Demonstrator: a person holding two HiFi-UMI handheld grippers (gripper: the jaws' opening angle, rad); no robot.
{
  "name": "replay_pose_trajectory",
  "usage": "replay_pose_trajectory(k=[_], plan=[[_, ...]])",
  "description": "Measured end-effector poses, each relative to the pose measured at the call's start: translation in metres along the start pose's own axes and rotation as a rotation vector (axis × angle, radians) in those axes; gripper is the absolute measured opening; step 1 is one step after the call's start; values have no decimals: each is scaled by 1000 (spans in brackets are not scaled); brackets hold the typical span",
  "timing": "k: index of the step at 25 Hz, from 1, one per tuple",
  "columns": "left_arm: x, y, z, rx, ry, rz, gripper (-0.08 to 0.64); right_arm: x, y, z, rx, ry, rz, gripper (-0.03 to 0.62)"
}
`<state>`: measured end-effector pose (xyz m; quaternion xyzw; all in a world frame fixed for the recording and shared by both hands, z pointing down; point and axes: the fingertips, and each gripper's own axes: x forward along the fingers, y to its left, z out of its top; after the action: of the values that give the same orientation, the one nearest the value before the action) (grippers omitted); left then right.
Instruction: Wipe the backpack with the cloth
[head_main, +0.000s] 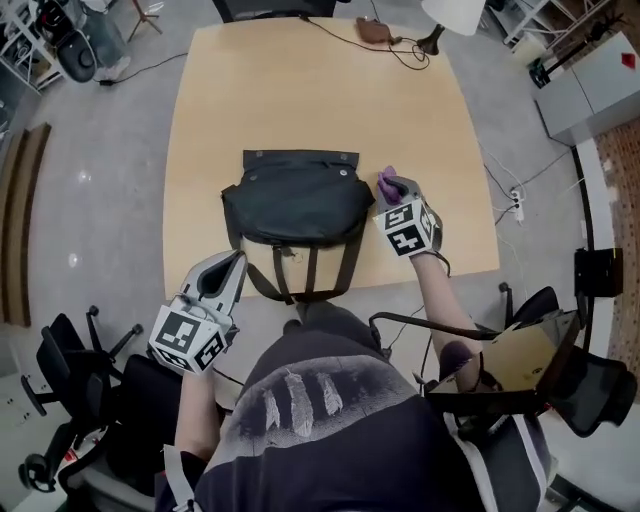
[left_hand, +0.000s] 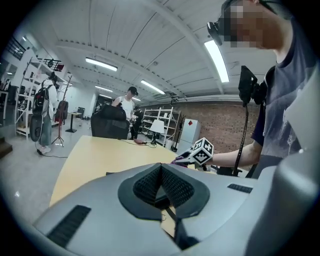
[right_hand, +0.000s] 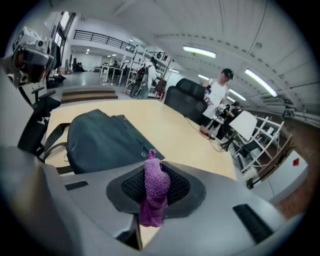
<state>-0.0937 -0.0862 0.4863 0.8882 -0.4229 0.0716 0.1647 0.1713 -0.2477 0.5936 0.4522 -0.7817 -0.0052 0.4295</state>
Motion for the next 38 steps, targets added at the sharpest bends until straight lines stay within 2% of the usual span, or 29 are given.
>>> replay_pose_trajectory(k=[2, 5, 7, 11, 15, 20, 23, 28, 33, 36, 38], plan=[[16, 6, 0, -3, 36, 15, 8, 35, 26, -13, 29, 53, 108, 52], [27, 10, -3, -8, 93, 61, 8, 55, 92, -13, 111, 80, 310, 52], [49, 9, -3, 3, 115, 48, 8, 53, 111, -11, 117, 90, 379, 51], [88, 7, 3, 27, 143, -11, 8, 38, 106, 1, 167, 86, 458, 52], [103, 17, 11, 51, 143, -31, 8, 34, 123, 11, 113, 112, 514, 52], [104, 25, 18, 68, 122, -62, 8, 28, 148, 30, 110, 101, 559, 52], [98, 37, 16, 60, 114, -76, 8, 27, 173, 51, 123, 90, 627, 51], [78, 76, 18, 44, 83, -42, 8, 33, 218, 79, 49, 104, 674, 51], [52, 111, 12, 11, 55, 14, 8, 36, 266, 103, 74, 119, 773, 52], [36, 128, 8, -3, 46, 44, 8, 44, 284, 112, 61, 131, 793, 52], [24, 137, 6, -15, 42, 65, 8, 45, 293, 122, 85, 125, 828, 52]])
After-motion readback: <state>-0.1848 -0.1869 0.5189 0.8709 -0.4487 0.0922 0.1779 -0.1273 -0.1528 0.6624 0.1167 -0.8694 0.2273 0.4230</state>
